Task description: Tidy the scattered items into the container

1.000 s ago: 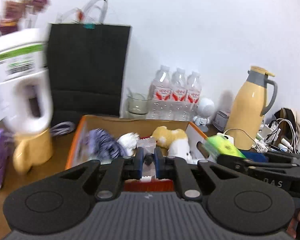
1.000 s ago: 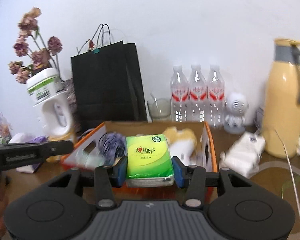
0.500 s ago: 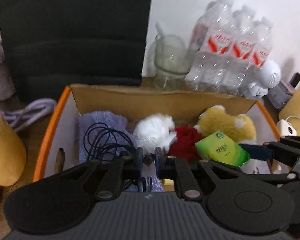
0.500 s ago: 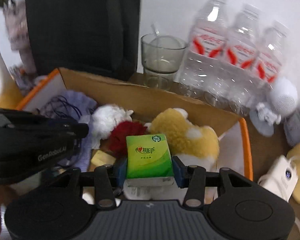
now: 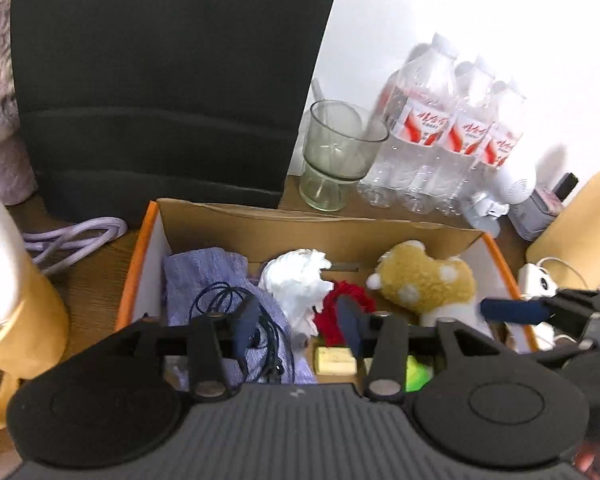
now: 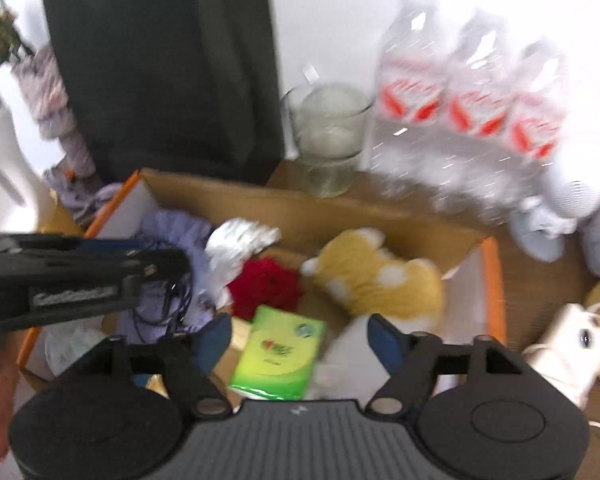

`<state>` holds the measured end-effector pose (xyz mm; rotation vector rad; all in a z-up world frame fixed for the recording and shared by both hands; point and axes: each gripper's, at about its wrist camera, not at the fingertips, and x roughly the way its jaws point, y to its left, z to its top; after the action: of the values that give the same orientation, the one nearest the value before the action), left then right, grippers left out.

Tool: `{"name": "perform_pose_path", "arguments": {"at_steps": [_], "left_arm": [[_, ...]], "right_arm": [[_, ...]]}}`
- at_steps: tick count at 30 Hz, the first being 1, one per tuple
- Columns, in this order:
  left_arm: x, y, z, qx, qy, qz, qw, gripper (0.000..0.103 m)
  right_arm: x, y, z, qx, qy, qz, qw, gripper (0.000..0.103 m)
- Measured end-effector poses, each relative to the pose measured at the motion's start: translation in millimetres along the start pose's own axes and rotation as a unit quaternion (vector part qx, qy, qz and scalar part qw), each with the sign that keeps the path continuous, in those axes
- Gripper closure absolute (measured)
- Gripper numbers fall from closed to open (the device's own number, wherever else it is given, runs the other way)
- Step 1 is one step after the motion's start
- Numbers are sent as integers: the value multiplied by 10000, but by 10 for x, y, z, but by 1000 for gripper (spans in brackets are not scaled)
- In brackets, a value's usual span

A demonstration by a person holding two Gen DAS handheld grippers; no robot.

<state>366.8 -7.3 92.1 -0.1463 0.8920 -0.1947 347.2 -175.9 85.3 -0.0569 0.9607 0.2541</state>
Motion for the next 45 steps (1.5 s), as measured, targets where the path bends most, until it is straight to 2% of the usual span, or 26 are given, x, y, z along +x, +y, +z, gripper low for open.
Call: {"name": "perform_pose_path", "arguments": {"at_steps": [1,5,7,11,18,21,26,30,34,39,45], "left_arm": [[-55,0,5,-6,28,17,10000,39],[-243,-31,-24,55,164,321,9993,22],[-333,-47,-49,149,222,441,9987,2],[-503,-98,-94,273,392,757,9960,0],[-731,-171,-227,222,357,1058,9935,0],[-839,-249,-344,319,123,1148,9928,0],[-1034,-353,-595,491,-530,1339,9884,0],[-1094,-382,-843,403,-1075,1540,9814,0],[-1151,-383,-1061,442,-1627,1476,9746,0],[-1088,-414,-1236,480,-1710,1238,9763,0],[-1091,-428,-1410,479,-1958,1223,9718,0]], "right_arm": [[-85,-30,9,73,-17,-38,10000,26],[-304,-142,36,298,22,-19,9996,24],[-376,-171,11,386,108,37,9992,23],[-473,-219,-58,582,257,13,9980,20],[-710,-300,-228,891,193,209,9956,18],[-840,-229,-304,775,-46,125,9969,13],[-930,-161,-484,768,-512,119,9957,12],[-951,-135,-664,887,-909,100,9918,12],[-948,-73,-915,830,-1335,-36,9876,11],[-883,-47,-1199,854,-1530,-36,9845,11],[-886,16,-1401,748,-1744,-183,9817,11]]}}
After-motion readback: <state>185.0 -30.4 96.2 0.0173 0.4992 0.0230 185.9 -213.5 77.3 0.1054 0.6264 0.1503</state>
